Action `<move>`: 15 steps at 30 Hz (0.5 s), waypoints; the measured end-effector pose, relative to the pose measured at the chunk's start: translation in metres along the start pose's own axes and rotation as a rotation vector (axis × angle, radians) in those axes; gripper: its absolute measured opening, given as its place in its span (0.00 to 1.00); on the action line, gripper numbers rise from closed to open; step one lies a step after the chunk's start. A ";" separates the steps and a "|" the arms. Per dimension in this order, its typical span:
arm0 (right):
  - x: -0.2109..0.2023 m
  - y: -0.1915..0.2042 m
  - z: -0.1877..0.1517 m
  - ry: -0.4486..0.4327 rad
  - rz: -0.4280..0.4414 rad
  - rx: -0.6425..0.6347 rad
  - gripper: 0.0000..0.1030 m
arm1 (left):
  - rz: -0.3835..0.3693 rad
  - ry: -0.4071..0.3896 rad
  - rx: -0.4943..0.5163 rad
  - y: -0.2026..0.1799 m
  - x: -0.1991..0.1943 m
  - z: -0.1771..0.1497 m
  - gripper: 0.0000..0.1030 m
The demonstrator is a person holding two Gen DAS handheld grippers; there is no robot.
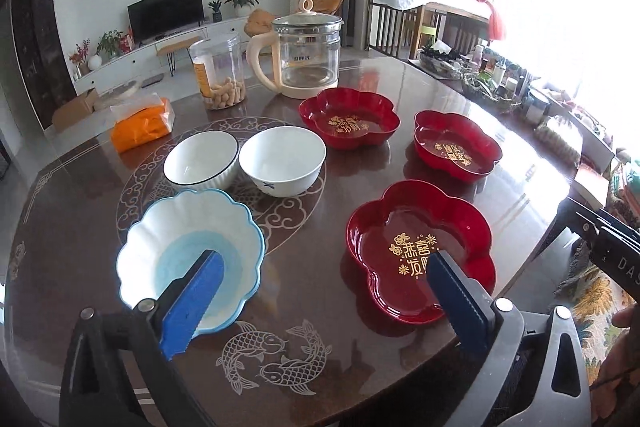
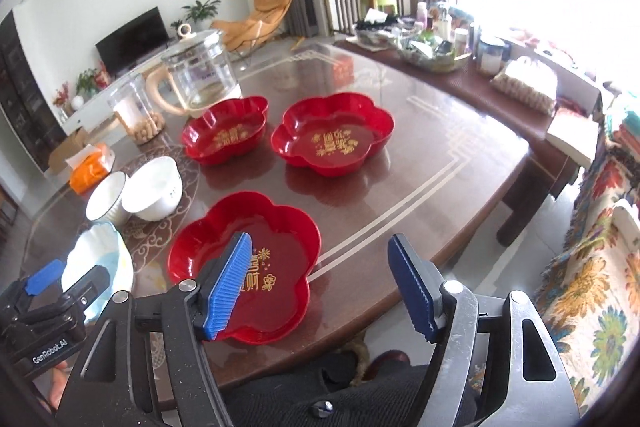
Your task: Organize plates and bowls
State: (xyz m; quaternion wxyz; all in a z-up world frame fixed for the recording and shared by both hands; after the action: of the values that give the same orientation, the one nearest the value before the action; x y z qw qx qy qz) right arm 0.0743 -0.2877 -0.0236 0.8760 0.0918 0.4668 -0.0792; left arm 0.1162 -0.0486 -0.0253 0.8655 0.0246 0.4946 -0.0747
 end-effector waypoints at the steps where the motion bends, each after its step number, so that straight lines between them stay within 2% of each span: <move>1: -0.007 0.005 -0.002 -0.026 -0.014 -0.005 0.72 | -0.015 -0.002 0.013 -0.001 -0.005 -0.002 0.98; 5: -0.025 0.019 -0.006 -0.044 -0.014 -0.025 0.72 | -0.052 -0.052 0.040 0.000 -0.029 -0.012 0.98; 9: -0.048 0.030 -0.008 -0.045 -0.103 -0.054 0.72 | -0.109 -0.109 0.003 0.011 -0.050 -0.014 0.98; 10: -0.056 0.030 -0.008 -0.068 -0.097 -0.057 0.72 | -0.132 -0.119 -0.010 0.014 -0.054 -0.014 0.98; 12: -0.075 0.030 -0.011 -0.140 -0.031 -0.055 0.72 | -0.169 -0.116 -0.038 0.020 -0.058 -0.012 0.98; 15: -0.103 0.027 -0.017 -0.246 0.026 -0.060 0.72 | -0.187 -0.119 -0.049 0.024 -0.065 -0.011 0.98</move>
State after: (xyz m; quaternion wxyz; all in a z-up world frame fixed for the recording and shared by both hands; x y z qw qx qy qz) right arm 0.0101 -0.2525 0.0552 0.9300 0.0612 0.3566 -0.0647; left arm 0.0780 -0.0166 0.0246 0.8830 -0.0470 0.4441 -0.1443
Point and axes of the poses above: each gripper's, at about its wrist camera, not at the fingertips, and x roughly the way its jaws point, y to its left, z to its top, the point moved 3 cm from there along x, roughly the way its jaws point, and after that the axes turned 13 degrees about y, right-handed, at the moved point
